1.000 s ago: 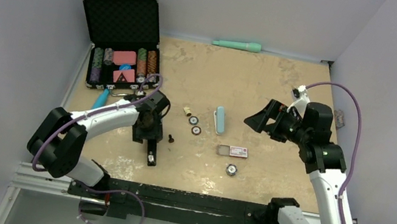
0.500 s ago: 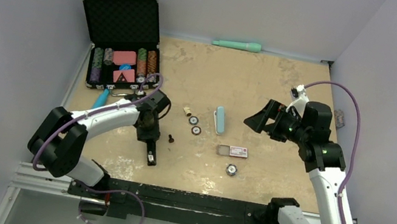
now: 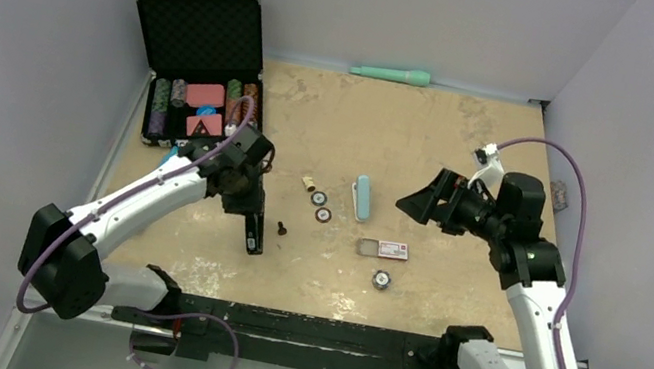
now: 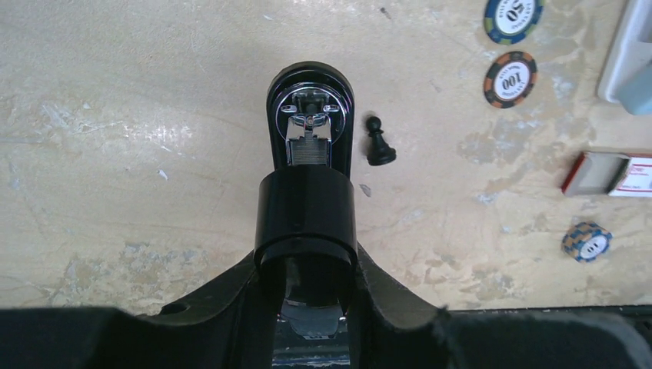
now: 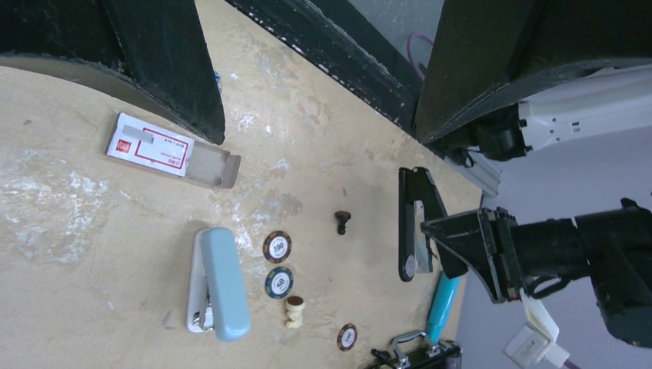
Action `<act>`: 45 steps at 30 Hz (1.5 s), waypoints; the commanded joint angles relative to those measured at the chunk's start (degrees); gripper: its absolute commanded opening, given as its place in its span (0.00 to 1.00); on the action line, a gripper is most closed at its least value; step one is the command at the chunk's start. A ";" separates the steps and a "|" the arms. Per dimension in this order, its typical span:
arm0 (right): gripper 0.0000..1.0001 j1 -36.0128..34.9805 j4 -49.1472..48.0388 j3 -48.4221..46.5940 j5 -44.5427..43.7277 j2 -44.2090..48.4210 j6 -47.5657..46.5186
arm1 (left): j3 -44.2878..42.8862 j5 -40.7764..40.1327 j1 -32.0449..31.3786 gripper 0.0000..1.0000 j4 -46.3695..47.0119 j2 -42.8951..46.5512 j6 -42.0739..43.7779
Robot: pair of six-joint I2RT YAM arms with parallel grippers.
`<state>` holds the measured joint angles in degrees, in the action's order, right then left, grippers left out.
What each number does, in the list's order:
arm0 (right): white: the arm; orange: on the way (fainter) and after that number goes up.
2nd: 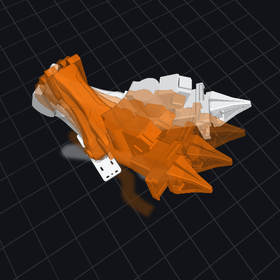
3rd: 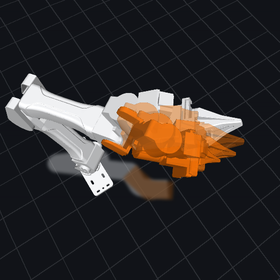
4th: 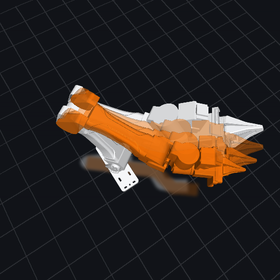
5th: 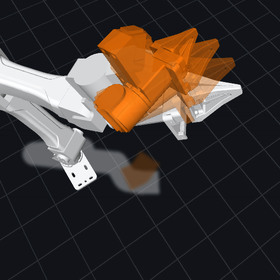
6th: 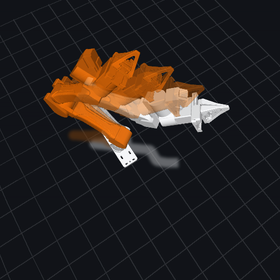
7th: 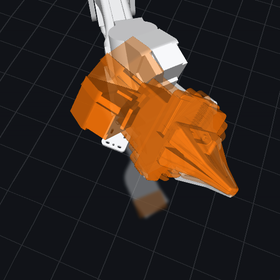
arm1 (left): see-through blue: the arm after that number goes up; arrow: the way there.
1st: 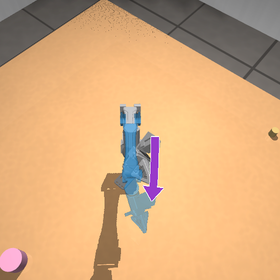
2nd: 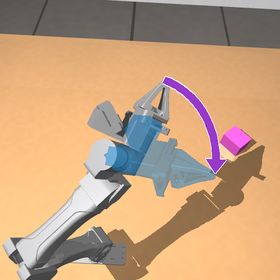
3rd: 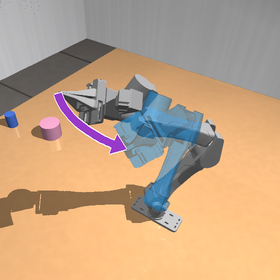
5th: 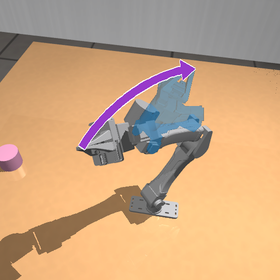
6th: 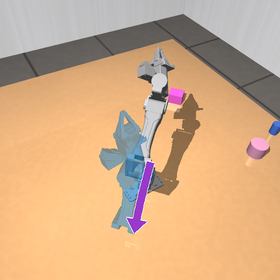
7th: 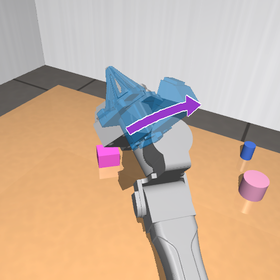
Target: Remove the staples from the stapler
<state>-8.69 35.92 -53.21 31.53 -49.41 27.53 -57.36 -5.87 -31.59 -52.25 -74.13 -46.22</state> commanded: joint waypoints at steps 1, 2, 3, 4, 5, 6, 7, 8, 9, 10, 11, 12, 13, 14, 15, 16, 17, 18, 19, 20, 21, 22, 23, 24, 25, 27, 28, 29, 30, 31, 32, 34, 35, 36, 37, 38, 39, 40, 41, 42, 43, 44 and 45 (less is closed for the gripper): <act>0.99 -0.16 -6.52 4.12 6.56 4.49 2.59 | -4.41 3.30 -0.18 0.00 -2.49 3.28 3.51; 0.99 -0.14 -8.99 5.90 8.65 5.64 3.54 | -4.75 4.57 -0.16 0.00 -2.17 3.79 4.11; 0.99 -0.18 -12.13 8.35 12.57 6.63 4.96 | -5.09 5.45 -0.15 0.00 -1.71 4.22 4.63; 0.99 -0.16 -15.26 9.78 15.71 6.97 5.75 | -5.43 7.51 -0.21 0.00 -1.32 4.50 5.05; 0.98 -0.18 -17.77 10.90 18.08 6.78 6.45 | -5.87 8.64 -0.20 0.00 -1.11 4.74 5.34; 0.97 -0.18 -18.84 11.51 19.97 6.39 6.54 | -6.38 9.47 -0.15 0.00 -1.02 4.95 5.53; 0.96 -0.18 -19.07 11.66 20.39 5.86 6.45 | -7.07 10.21 -0.16 0.00 -1.05 5.03 5.85; 0.95 -0.14 -19.06 11.72 20.53 5.29 6.24 | -8.23 11.35 -0.20 0.00 -1.02 5.04 6.26; 0.93 -0.18 -19.18 11.81 20.95 4.68 6.15 | -9.02 12.14 -0.21 0.00 -0.98 5.05 6.72; 0.91 -0.19 -20.06 12.12 21.70 4.08 6.18 | -10.04 14.34 -0.19 0.00 -0.56 5.00 7.29; 0.90 -0.17 -21.48 12.53 23.04 3.61 6.59 | -11.11 16.22 -0.22 0.00 -0.31 4.85 7.91; 0.90 -0.19 -23.09 12.86 24.91 3.21 7.14 | -12.30 18.05 -0.22 0.00 -0.33 4.60 8.40; 0.90 -0.19 -24.46 12.98 26.65 2.79 7.71 | -13.70 19.54 -0.19 0.00 -0.55 4.28 8.88; 0.89 -0.18 -25.81 12.82 28.18 2.48 8.33 | -14.91 20.66 -0.20 0.00 -0.86 3.99 9.09; 0.89 -0.14 -26.70 12.44 28.98 2.32 8.89 | -16.09 21.73 -0.20 0.00 -1.11 3.79 9.12; 0.89 -0.15 -26.86 11.77 28.77 2.17 9.13 | -17.13 22.86 -0.15 0.00 -1.12 3.57 9.06; 0.92 -0.17 -27.32 11.19 28.58 2.01 9.43 | -18.09 24.16 -0.19 0.00 -1.08 3.44 8.95; 0.98 -0.19 -28.34 10.90 29.15 1.84 10.18 | -19.05 25.40 -0.21 0.00 -0.99 3.30 8.84; 0.99 -0.14 -29.22 10.74 29.56 1.53 10.94 | -19.86 26.81 -0.23 0.00 -0.71 3.21 8.86; 0.99 -0.11 -29.76 10.41 29.60 1.17 11.36 | -20.76 28.59 -0.26 0.00 -0.25 3.10 8.93; 0.99 -0.17 -29.86 10.14 29.47 0.79 11.62 | -21.48 30.00 -0.36 0.00 0.42 2.97 8.84; 0.99 -0.18 -30.09 9.96 29.51 0.46 11.79 | -22.28 31.17 -0.39 0.00 0.91 2.87 8.65; 0.99 -0.19 -30.59 9.89 29.86 0.23 12.09 | -23.45 32.29 -0.39 0.00 1.18 2.66 8.54; 0.99 -0.18 -31.23 9.76 30.38 0.15 12.70 | -24.51 33.12 -0.35 0.00 1.36 2.33 8.33; 0.99 -0.14 -32.05 9.55 30.86 0.17 13.33 | -25.56 34.07 -0.45 0.00 1.48 1.89 8.01; 0.99 -0.14 -34.91 9.04 31.56 0.56 15.94 | -27.54 35.86 -0.69 0.00 2.30 1.28 7.30; 0.99 -0.15 -36.26 8.66 31.65 0.81 17.24 | -28.47 36.35 -0.83 0.00 2.87 0.97 6.77; 0.99 -0.12 -37.81 8.16 31.48 1.07 18.38 | -29.29 36.78 -1.00 0.00 3.55 0.77 6.02; 0.99 -0.16 -38.64 7.54 31.07 1.22 19.07 | -30.16 37.25 -1.02 0.00 4.20 0.49 5.06; 0.99 -0.18 -38.87 6.80 30.52 1.26 19.35 | -30.87 37.93 -1.16 0.00 5.25 0.10 3.83; 0.99 -0.17 -38.79 5.94 30.04 1.04 19.55 | -31.55 38.66 -1.23 0.00 6.41 -0.29 2.71; 0.99 -0.19 -39.51 4.63 29.92 0.58 20.53 | -33.25 39.60 -1.61 0.00 8.34 -1.05 0.11; 0.99 -0.17 -39.72 3.85 29.50 0.43 21.15 | -34.24 39.96 -1.83 0.00 9.14 -1.48 -0.79; 0.99 -0.18 -39.67 2.76 28.72 0.37 21.74 | -35.20 40.27 -2.08 0.00 9.92 -1.91 -1.84; 0.99 -0.19 -39.57 1.92 27.69 0.43 22.10 | -36.05 40.70 -2.36 0.00 10.88 -2.38 -3.00; 0.99 -0.19 -39.95 1.32 26.82 0.64 22.53 | -36.88 41.18 -2.63 0.00 12.59 -2.75 -4.25; 0.99 -0.12 -40.60 0.93 26.07 0.94 23.06 | -37.39 41.70 -2.94 0.00 14.08 -3.11 -5.66; 0.99 -0.13 -41.45 0.68 25.44 1.32 23.54 | -37.84 42.11 -3.30 0.00 15.33 -3.53 -6.86; 0.99 -0.16 -42.03 0.39 24.93 1.59 23.89 | -38.51 42.50 -3.62 0.00 16.38 -3.89 -7.95; 0.99 -0.16 -41.96 -0.02 24.10 1.67 24.01 | -39.17 42.74 -3.96 0.00 17.16 -4.30 -8.74; 0.99 -0.16 -42.13 -0.12 23.91 1.70 24.20 | -39.87 42.92 -4.32 0.00 17.76 -4.66 -9.36; 0.99 -0.17 -42.90 0.05 24.29 1.50 24.58 | -40.46 43.03 -4.54 0.00 18.31 -4.97 -9.93; 0.99 -0.20 -44.31 0.44 25.03 1.16 25.63 | -40.89 43.18 -4.74 0.00 19.08 -5.17 -10.47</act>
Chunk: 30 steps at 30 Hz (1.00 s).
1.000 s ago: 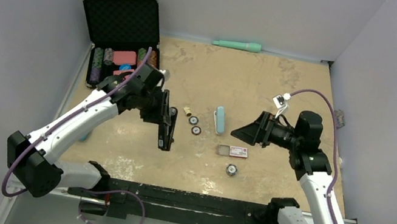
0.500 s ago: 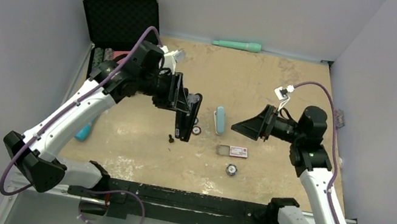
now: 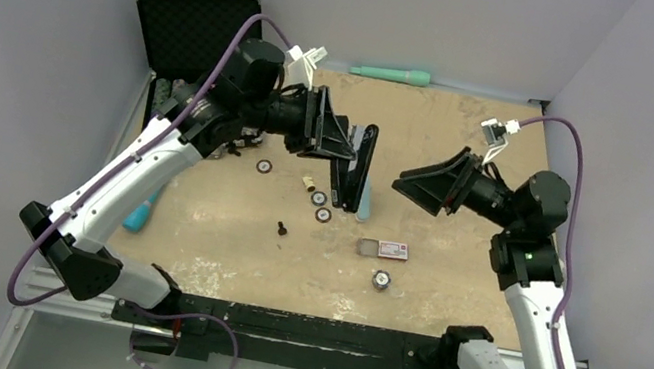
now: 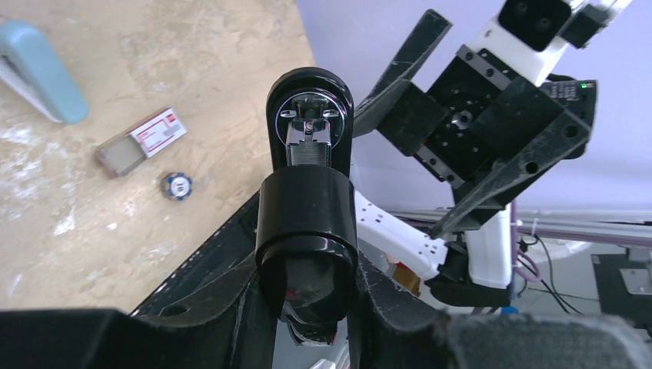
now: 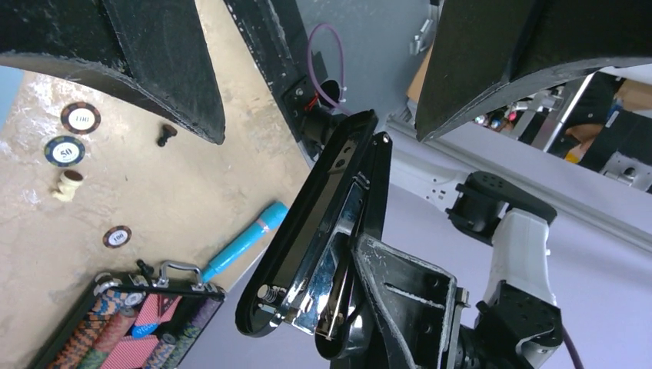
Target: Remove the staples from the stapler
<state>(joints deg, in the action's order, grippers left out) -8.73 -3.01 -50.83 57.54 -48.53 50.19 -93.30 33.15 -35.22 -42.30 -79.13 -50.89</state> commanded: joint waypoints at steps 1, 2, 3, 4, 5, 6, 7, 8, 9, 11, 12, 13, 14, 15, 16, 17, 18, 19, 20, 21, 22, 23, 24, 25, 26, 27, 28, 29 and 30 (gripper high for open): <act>0.99 -0.15 -7.47 -1.34 -0.06 0.07 4.22 | -5.26 4.39 -1.23 0.00 9.81 -0.30 -6.40; 0.99 -0.19 -10.92 -0.69 0.86 -0.05 6.00 | -5.38 4.65 -1.34 0.00 10.71 -0.43 -7.07; 0.99 -0.17 -13.49 0.17 1.61 -0.07 7.87 | -5.40 5.11 -1.43 0.00 11.74 -0.48 -7.70; 0.99 -0.23 -15.06 0.76 1.65 -0.07 9.05 | -5.40 5.77 -1.55 0.00 12.91 -0.61 -8.32; 0.99 -0.23 -15.83 1.01 1.50 -0.19 9.47 | -5.34 6.47 -1.56 0.00 14.04 -0.77 -8.82; 0.99 -0.23 -16.44 1.12 1.38 -0.43 9.76 | -5.47 7.04 -1.68 0.00 14.88 -0.90 -9.28; 0.99 -0.23 -17.09 1.28 1.51 -0.67 10.12 | -5.53 7.36 -1.72 0.00 15.54 -1.01 -9.57; 0.99 -0.23 -17.91 1.40 1.84 -0.87 10.49 | -5.62 7.51 -1.76 0.00 15.99 -1.04 -9.73; 0.99 -0.27 -19.02 1.49 2.13 -1.10 11.18 | -5.61 7.77 -1.88 0.00 16.51 -1.03 -9.98; 0.99 -0.48 -22.83 1.96 2.90 -1.29 13.41 | -5.52 8.48 -1.89 0.00 18.00 -1.02 -10.45; 0.99 -0.64 -24.81 2.24 3.18 -1.42 14.76 | -5.39 8.92 -2.00 0.00 19.37 -0.96 -10.88; 0.99 -0.66 -26.69 2.33 3.29 -1.52 15.88 | -5.29 9.48 -1.98 0.00 20.69 -0.88 -11.27; 0.99 -0.89 -27.85 2.20 3.40 -1.75 16.64 | -5.07 10.01 -2.00 0.00 22.04 -0.77 -11.71; 0.99 -1.00 -28.39 1.96 3.49 -2.00 17.05 | -4.92 10.54 -2.04 0.00 23.23 -0.76 -12.17; 0.99 -1.19 -28.69 1.59 3.65 -2.33 17.24 | -4.86 11.05 -2.04 0.00 24.21 -0.78 -12.54; 0.99 -1.33 -29.10 1.27 3.86 -2.91 17.55 | -4.70 11.58 -2.04 0.00 25.52 -0.76 -12.97; 0.99 -1.57 -29.91 1.04 4.11 -3.25 18.06 | -4.64 12.13 -2.07 0.00 26.63 -0.76 -13.34; 0.99 -1.89 -31.15 0.93 4.42 -3.62 18.83 | -4.57 12.38 -2.09 0.00 27.41 -0.76 -13.57; 0.99 -2.17 -32.31 0.79 4.61 -3.97 19.99 | -4.61 12.66 -2.11 0.00 28.16 -0.77 -13.79; 0.99 -2.57 -33.51 0.51 4.91 -4.30 20.46 | -4.62 12.98 -2.07 0.00 28.76 -0.79 -13.98; 0.99 -2.87 -34.52 0.02 5.14 -4.80 21.24 | -4.67 13.19 -2.08 0.00 29.53 -0.76 -14.22; 0.99 -3.02 -34.93 -0.53 5.29 -5.08 21.45 | -4.55 13.45 -2.20 0.00 30.53 -0.72 -14.65; 0.99 -3.30 -35.19 -1.04 5.24 -5.42 21.70 | -4.25 13.66 -2.19 0.00 31.91 -0.63 -15.20; 0.99 -3.54 -35.91 -1.66 5.22 -5.70 22.13 | -4.11 13.77 -2.19 0.00 33.02 -0.52 -15.68; 0.99 -3.71 -36.28 -2.22 5.12 -6.00 22.59 | -4.07 13.79 -2.14 0.00 33.60 -0.56 -15.88; 0.99 -3.95 -37.05 -2.82 5.13 -6.38 23.06 | -4.27 13.84 -2.19 0.00 33.80 -0.68 -15.89; 0.99 -4.18 -37.33 -3.54 5.13 -6.73 23.36 | -4.53 14.01 -2.16 0.00 33.90 -0.82 -15.86; 0.99 -4.32 -37.34 -4.26 5.05 -7.20 23.57 | -4.68 14.05 -2.13 0.00 34.18 -0.92 -15.95; 0.99 -4.45 -37.42 -5.02 5.09 -7.62 23.74 | -4.78 14.13 -2.14 0.00 34.71 -0.93 -16.16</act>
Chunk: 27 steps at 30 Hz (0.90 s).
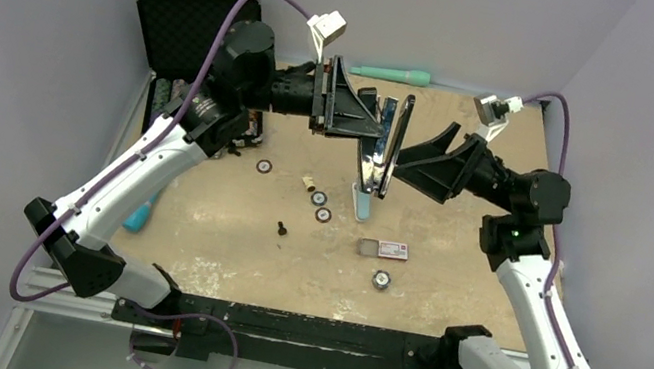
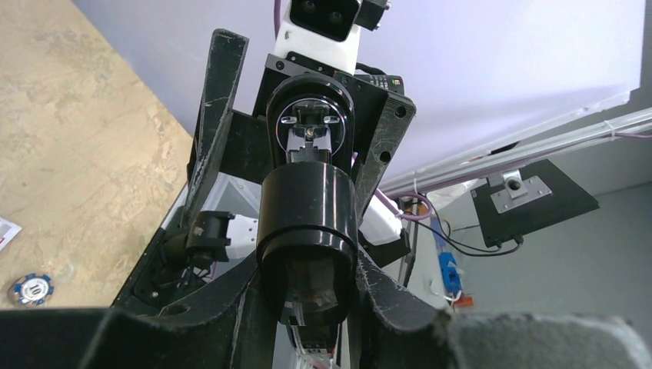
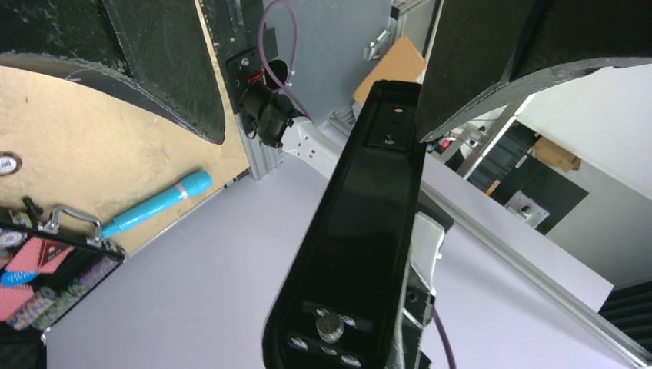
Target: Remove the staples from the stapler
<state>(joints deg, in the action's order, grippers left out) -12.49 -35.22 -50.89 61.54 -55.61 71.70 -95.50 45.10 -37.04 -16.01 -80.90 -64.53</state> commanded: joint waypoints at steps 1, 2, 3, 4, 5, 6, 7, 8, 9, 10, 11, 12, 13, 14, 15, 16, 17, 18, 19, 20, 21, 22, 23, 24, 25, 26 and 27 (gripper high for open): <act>0.99 -0.77 -5.47 -5.65 1.12 -0.90 2.40 | -2.70 2.18 -0.36 0.00 8.96 0.76 -2.65; 0.99 -0.88 -5.87 -6.41 1.13 -1.29 2.70 | -2.94 2.18 -0.39 0.00 9.34 0.68 -2.82; 0.99 -0.91 -6.44 -6.87 1.20 -1.53 3.18 | -3.20 2.23 -0.36 0.00 9.33 0.53 -2.81; 0.99 -0.90 -7.39 -7.28 1.29 -1.82 3.82 | -3.46 2.33 -0.37 0.00 9.33 0.41 -2.83; 0.99 -0.91 -8.48 -7.60 1.49 -2.09 4.66 | -3.64 2.48 -0.39 0.00 9.25 0.25 -2.75; 0.99 -0.87 -9.07 -8.09 1.81 -2.40 5.17 | -3.78 2.46 -0.33 0.00 9.06 0.22 -2.67; 0.99 -0.95 -9.04 -8.61 2.02 -2.78 5.30 | -3.84 2.38 -0.32 0.00 8.98 0.22 -2.57; 0.99 -0.88 -8.92 -9.12 2.16 -3.06 5.29 | -3.87 2.37 -0.36 0.00 9.06 0.22 -2.48; 0.99 -0.92 -8.91 -9.55 2.09 -3.30 5.36 | -3.95 2.28 -0.44 0.00 9.07 0.22 -2.44; 0.99 -0.91 -8.88 -9.84 1.95 -3.54 5.44 | -3.98 2.20 -0.41 0.00 9.13 0.26 -2.45; 0.99 -0.90 -8.82 -9.98 1.85 -3.88 5.56 | -3.97 2.11 -0.46 0.00 9.24 0.30 -2.44; 0.99 -0.89 -8.86 -10.25 1.69 -4.19 5.62 | -4.06 1.99 -0.49 0.00 9.36 0.31 -2.40; 0.99 -0.87 -8.89 -10.40 1.59 -4.42 5.71 | -3.95 1.88 -0.50 0.00 9.48 0.31 -2.36; 0.99 -0.95 -9.01 -10.45 1.38 -4.70 5.72 | -3.96 1.77 -0.60 0.00 9.48 0.31 -2.29; 0.99 -0.95 -8.99 -10.53 1.17 -4.94 5.69 | -4.02 1.67 -0.63 0.00 9.50 0.31 -2.20; 0.99 -0.96 -8.91 -10.47 0.95 -5.26 5.52 | -3.95 1.58 -0.69 0.00 9.35 0.31 -2.14; 0.99 -0.95 -8.94 -10.42 0.76 -5.55 5.53 | -4.05 1.45 -0.71 0.00 9.00 0.31 -1.91; 0.99 -0.93 -8.90 -10.31 0.59 -5.86 5.55 | -4.09 1.26 -0.75 0.00 8.47 0.38 -1.58; 0.99 -0.93 -8.90 -10.16 0.29 -6.05 5.55 | -4.14 1.03 -0.83 0.00 7.93 0.52 -1.18; 0.99 -0.90 -8.90 -10.03 0.05 -6.34 5.61 | -4.23 0.69 -0.77 0.00 7.20 0.61 -0.69; 0.99 -0.93 -8.90 -10.02 -0.24 -6.47 5.59 | -4.31 0.30 -0.76 0.00 6.47 0.77 -0.10; 0.99 -0.93 -8.79 -9.99 -0.46 -6.64 5.59 | -4.33 -0.09 -0.79 0.00 5.83 0.97 0.38; 0.99 -0.92 -8.58 -10.04 -0.77 -6.76 5.44 | -4.34 -0.36 -0.76 0.00 5.22 1.14 0.76; 0.99 -0.87 -8.29 -10.16 -1.07 -6.78 5.37 | -4.36 -0.60 -0.77 0.00 4.77 1.30 1.07; 0.98 -0.92 -8.25 -10.25 -1.27 -6.92 5.38 | -4.30 -0.75 -0.76 0.00 4.49 1.30 1.38; 0.98 -0.91 -8.18 -10.28 -1.34 -6.99 5.37 | -4.18 -0.86 -0.76 0.00 4.30 1.48 1.49; 0.98 -0.89 -8.12 -10.16 -1.48 -7.02 5.38 | -4.19 -0.96 -0.79 0.00 4.20 1.45 1.63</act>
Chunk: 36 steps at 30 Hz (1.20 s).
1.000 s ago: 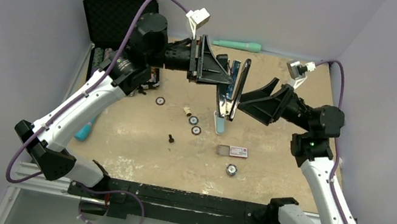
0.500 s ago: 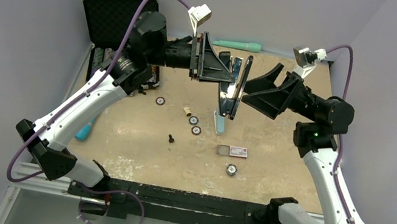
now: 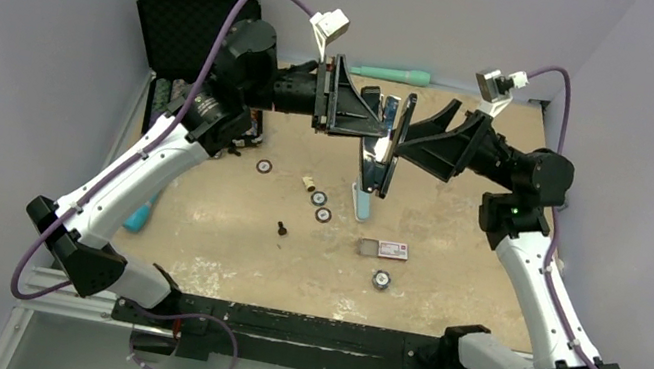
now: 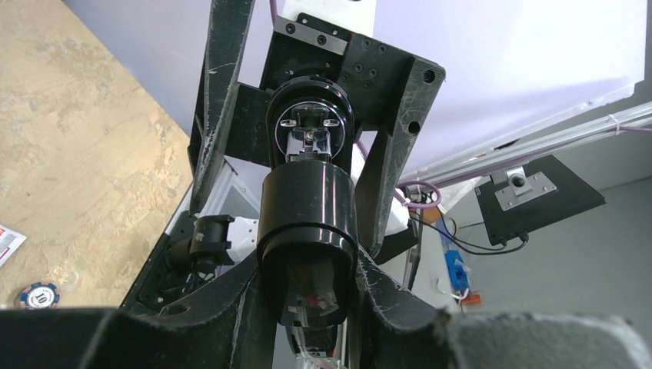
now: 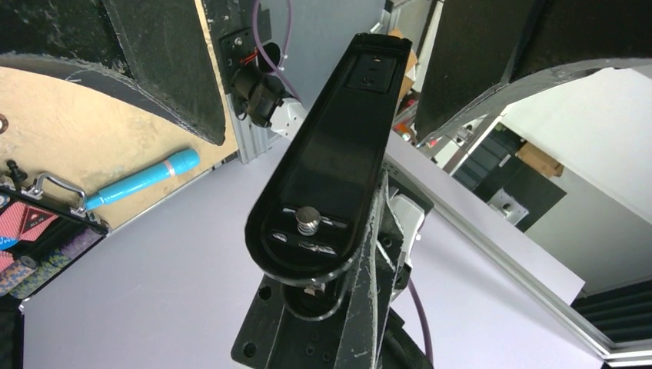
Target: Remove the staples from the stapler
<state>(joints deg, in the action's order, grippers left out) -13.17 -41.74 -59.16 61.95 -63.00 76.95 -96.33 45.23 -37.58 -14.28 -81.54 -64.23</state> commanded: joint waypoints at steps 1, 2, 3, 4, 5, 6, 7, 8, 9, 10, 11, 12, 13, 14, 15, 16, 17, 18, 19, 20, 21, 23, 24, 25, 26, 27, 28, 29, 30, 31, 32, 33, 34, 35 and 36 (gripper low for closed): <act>0.97 -0.35 -1.60 -1.92 -1.99 0.35 0.13 | -3.41 -1.27 -0.25 0.00 2.38 2.10 1.44; 0.97 -0.29 -1.64 -1.93 -2.07 0.39 0.13 | -3.42 -1.48 -0.35 0.00 2.23 2.09 1.59; 0.97 -0.41 -1.68 -1.93 -2.10 0.33 0.13 | -3.36 -1.73 -0.35 0.00 2.09 2.06 1.71; 0.97 -0.59 -1.68 -1.93 -2.15 0.30 0.13 | -3.29 -2.04 -0.33 0.00 2.01 2.04 1.81; 0.97 -0.76 -1.66 -1.93 -2.18 0.29 0.13 | -3.32 -2.26 -0.44 0.00 2.06 2.12 1.90; 0.96 -0.98 -1.64 -1.93 -2.25 0.25 0.07 | -3.32 -2.56 -0.44 0.00 2.11 2.17 1.99; 0.96 -1.15 -1.62 -1.85 -2.35 0.23 0.05 | -3.23 -2.79 -0.41 0.00 2.30 2.17 2.00; 0.96 -1.38 -1.62 -1.69 -2.50 0.22 -0.02 | -3.08 -2.99 -0.39 0.00 2.67 2.17 2.00; 0.95 -1.54 -1.55 -1.55 -2.66 0.22 -0.07 | -3.07 -3.15 -0.46 0.00 3.06 2.10 1.93; 0.95 -1.72 -1.58 -1.39 -2.85 0.21 -0.09 | -2.97 -3.40 -0.47 0.00 3.45 2.04 1.85; 0.95 -1.92 -1.61 -1.23 -2.95 0.10 -0.05 | -2.97 -3.55 -0.55 0.00 3.67 2.01 1.76; 0.94 -2.10 -1.62 -1.16 -3.13 0.08 -0.04 | -3.01 -3.57 -0.56 0.00 3.91 1.93 1.70; 0.94 -2.34 -1.66 -1.21 -3.26 0.07 -0.07 | -3.04 -3.64 -0.58 0.00 4.10 1.83 1.65; 0.93 -2.52 -1.68 -1.27 -3.38 0.01 0.00 | -2.99 -3.70 -0.69 0.00 4.12 1.74 1.74; 0.93 -2.82 -1.76 -1.37 -3.46 -0.08 -0.04 | -2.89 -3.86 -0.73 0.00 4.13 1.73 1.74; 0.92 -2.95 -1.76 -1.46 -3.54 -0.17 -0.09 | -2.83 -4.04 -0.81 0.00 4.13 1.77 1.78; 0.91 -3.20 -1.76 -1.55 -3.59 -0.37 -0.14 | -2.78 -4.21 -0.90 0.00 4.21 1.74 1.86; 0.91 -3.35 -1.77 -1.51 -3.59 -0.48 -0.13 | -2.76 -4.45 -0.99 0.00 4.13 1.78 1.97; 0.90 -3.51 -1.77 -1.45 -3.59 -0.46 -0.13 | -2.70 -4.76 -1.07 0.00 4.15 1.82 2.08; 0.90 -3.59 -1.81 -1.32 -3.59 -0.60 -0.17 | -2.62 -5.03 -1.09 0.00 4.15 1.89 2.21; 0.89 -3.68 -1.80 -1.19 -3.59 -0.57 -0.14 | -2.63 -5.31 -1.22 0.00 4.17 1.94 2.33; 0.88 -3.89 -1.79 -0.85 -3.76 -0.50 -0.21 | -2.47 -5.77 -1.25 0.00 4.09 2.07 2.56; 0.87 -3.97 -1.82 -0.68 -3.81 -0.42 -0.22 | -2.53 -6.04 -1.35 0.00 3.80 2.04 2.75; 0.87 -4.08 -1.86 -0.55 -3.85 -0.35 -0.26 | -2.61 -6.22 -1.43 0.00 3.45 2.00 3.02; 0.85 -4.17 -1.72 -0.34 -3.98 -0.21 -0.30 | -2.58 -6.50 -1.44 0.00 3.09 2.07 3.28; 0.85 -4.28 -1.69 -0.20 -4.07 -0.07 -0.35 | -2.54 -6.89 -1.56 0.00 2.69 2.20 3.62; 0.83 -4.44 -1.64 -0.01 -4.12 -0.02 -0.45 | -2.42 -7.18 -1.61 0.00 2.49 2.38 3.88; 0.83 -4.60 -1.48 0.15 -4.12 0.11 -0.54 | -2.32 -7.43 -1.73 0.00 2.28 2.44 4.07; 0.81 -4.70 -1.26 0.36 -4.20 0.22 -0.77 | -2.22 -7.66 -1.75 0.00 2.28 2.59 4.15; 0.81 -4.75 -1.05 0.60 -4.28 0.32 -0.89 | -2.07 -7.82 -1.73 0.00 2.20 2.67 4.26; 0.80 -4.87 -0.92 0.80 -4.36 0.43 -1.06 | -1.90 -7.94 -1.77 0.00 2.09 2.70 4.33; 0.79 -4.86 -0.75 0.98 -4.38 0.48 -1.16 | -1.86 -8.07 -1.83 0.00 1.99 2.76 4.32; 0.78 -4.98 -0.76 1.17 -4.38 0.57 -1.18 | -1.73 -8.20 -1.89 0.00 1.97 2.85 4.43; 0.77 -5.05 -0.78 1.27 -4.39 0.60 -1.26 | -1.55 -8.37 -1.90 0.00 1.92 2.94 4.47; 0.76 -5.07 -0.66 1.34 -4.43 0.59 -1.27 | -1.50 -8.59 -2.00 0.00 1.97 3.03 4.58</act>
<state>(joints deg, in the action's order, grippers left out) -17.78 -41.52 -58.22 58.92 -63.70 76.71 -96.33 37.87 -39.16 -16.03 -81.52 -60.40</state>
